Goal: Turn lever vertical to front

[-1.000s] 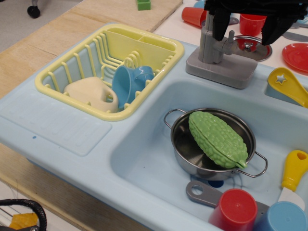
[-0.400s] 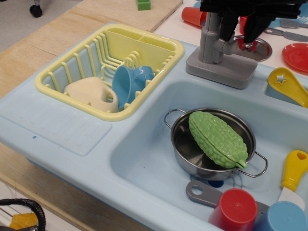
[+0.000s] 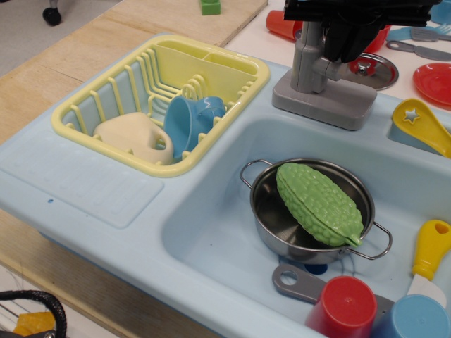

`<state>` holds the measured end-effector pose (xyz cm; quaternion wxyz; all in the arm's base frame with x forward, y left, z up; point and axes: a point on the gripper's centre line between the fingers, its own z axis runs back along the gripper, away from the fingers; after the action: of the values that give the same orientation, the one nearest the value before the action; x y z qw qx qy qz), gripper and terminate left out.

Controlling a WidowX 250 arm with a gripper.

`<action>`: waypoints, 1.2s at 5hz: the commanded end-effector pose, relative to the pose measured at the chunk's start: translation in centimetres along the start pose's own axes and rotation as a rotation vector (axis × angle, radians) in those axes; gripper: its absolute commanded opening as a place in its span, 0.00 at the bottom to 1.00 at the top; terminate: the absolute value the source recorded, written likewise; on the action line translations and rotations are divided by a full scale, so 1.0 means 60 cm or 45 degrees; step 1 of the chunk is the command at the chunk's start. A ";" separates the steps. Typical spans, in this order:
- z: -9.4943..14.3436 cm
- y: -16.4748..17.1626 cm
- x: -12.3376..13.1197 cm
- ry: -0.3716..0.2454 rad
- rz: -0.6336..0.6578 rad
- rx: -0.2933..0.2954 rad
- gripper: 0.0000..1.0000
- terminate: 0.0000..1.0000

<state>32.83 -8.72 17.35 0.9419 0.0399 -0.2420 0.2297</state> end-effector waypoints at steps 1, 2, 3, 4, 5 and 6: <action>0.019 0.019 -0.019 0.003 0.078 -0.019 0.00 0.00; 0.009 0.037 -0.036 0.022 0.138 -0.029 0.00 0.00; 0.000 0.051 -0.050 0.051 0.190 -0.035 0.00 0.00; -0.007 0.061 -0.068 0.056 0.239 -0.051 0.00 0.00; -0.012 0.063 -0.070 0.073 0.249 -0.054 0.00 0.00; -0.005 0.062 -0.069 0.107 0.250 -0.058 1.00 0.00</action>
<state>27.53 -7.17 13.43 0.9313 0.0006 -0.1909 0.3102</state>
